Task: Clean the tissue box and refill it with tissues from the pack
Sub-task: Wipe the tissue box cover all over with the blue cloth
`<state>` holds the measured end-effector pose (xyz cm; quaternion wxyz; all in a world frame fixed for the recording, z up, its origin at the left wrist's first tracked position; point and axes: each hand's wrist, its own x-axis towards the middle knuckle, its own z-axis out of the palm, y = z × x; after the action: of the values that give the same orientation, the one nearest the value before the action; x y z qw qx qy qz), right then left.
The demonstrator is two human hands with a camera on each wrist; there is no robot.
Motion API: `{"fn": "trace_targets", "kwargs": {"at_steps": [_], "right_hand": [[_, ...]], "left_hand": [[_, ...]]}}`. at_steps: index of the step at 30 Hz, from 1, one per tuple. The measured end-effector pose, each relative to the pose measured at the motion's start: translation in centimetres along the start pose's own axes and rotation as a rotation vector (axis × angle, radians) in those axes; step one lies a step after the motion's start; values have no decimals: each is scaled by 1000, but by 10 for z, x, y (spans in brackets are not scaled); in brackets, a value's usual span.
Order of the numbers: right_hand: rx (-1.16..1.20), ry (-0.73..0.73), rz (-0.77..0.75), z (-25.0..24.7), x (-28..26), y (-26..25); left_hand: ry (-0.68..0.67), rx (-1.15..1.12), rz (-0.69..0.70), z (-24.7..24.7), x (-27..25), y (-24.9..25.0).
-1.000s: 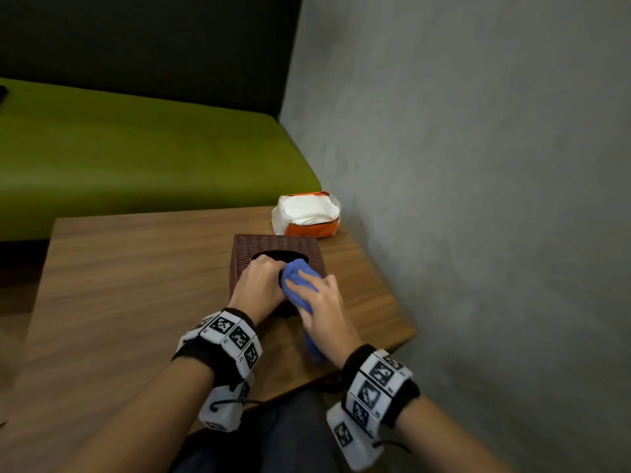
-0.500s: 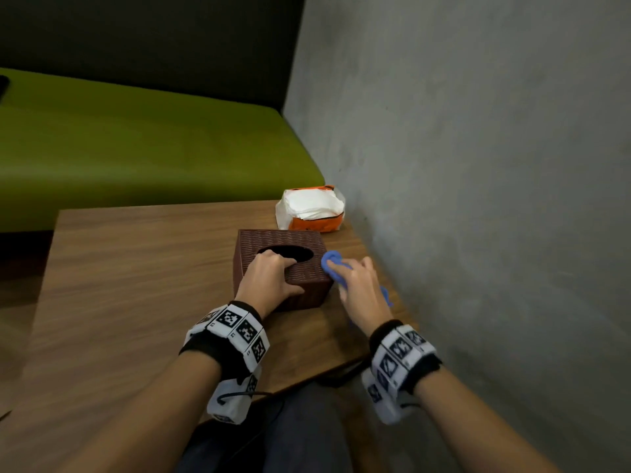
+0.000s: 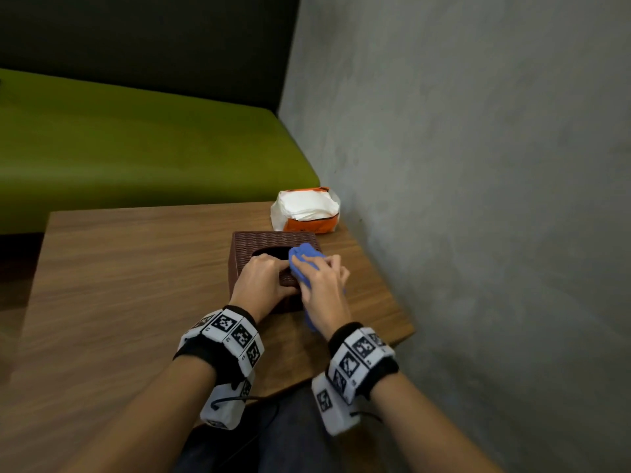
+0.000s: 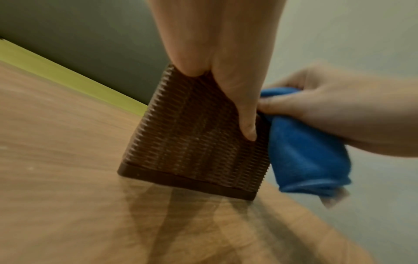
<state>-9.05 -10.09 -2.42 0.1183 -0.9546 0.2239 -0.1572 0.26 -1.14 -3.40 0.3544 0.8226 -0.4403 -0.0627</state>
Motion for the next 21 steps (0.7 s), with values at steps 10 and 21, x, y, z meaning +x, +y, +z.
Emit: {"fn": "trace_targets", "kwargs": {"at_steps": [10, 21], "right_hand": [[140, -7, -137, 3, 2, 5], [64, -19, -216, -6, -7, 18]], "left_hand": [[-10, 14, 10, -2, 3, -8], [-277, 72, 151, -21, 11, -30]]}}
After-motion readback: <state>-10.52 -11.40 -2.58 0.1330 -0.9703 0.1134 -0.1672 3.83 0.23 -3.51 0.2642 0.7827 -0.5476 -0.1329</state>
